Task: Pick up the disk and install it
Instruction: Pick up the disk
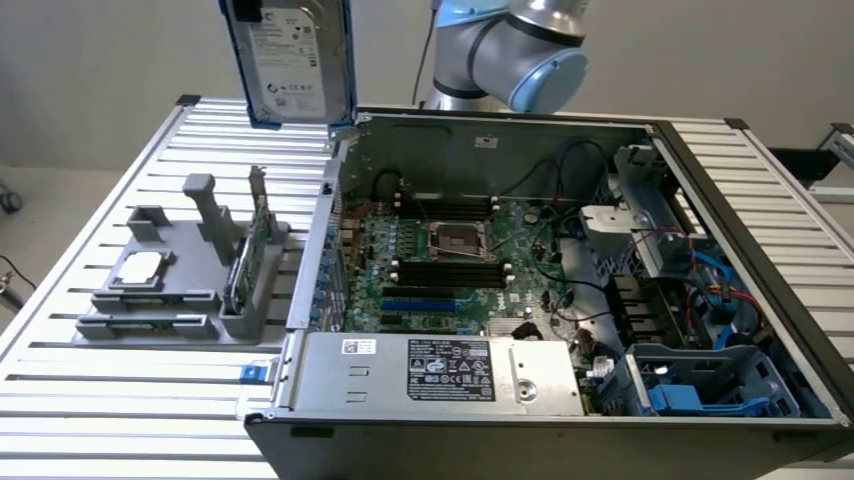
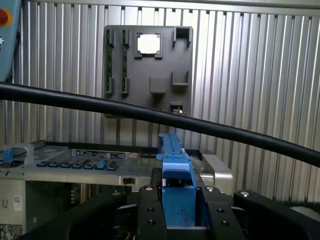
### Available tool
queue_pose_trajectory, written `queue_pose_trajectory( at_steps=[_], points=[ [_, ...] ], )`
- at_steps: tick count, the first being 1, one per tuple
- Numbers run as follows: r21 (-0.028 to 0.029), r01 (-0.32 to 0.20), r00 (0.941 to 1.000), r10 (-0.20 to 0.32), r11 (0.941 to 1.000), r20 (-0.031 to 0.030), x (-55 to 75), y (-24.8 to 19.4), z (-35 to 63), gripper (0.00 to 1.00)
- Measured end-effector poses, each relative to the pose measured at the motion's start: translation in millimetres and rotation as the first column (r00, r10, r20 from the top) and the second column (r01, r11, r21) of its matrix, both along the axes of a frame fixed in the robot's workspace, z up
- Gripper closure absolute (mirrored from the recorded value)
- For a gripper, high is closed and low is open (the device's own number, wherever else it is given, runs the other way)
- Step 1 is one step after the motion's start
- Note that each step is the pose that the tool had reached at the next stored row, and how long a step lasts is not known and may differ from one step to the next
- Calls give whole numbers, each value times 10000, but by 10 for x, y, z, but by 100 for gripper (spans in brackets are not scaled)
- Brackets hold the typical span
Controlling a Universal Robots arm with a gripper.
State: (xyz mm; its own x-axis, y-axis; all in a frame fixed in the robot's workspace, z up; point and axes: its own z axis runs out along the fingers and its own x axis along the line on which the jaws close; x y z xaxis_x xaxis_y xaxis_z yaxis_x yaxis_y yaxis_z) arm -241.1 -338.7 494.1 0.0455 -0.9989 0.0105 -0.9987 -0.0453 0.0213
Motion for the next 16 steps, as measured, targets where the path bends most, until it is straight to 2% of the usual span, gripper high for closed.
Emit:
queue_pose_trajectory(
  at_steps=[16],
  points=[
    [92,-1,10000,1,10000,0,729,-212,60,68]
  ],
)
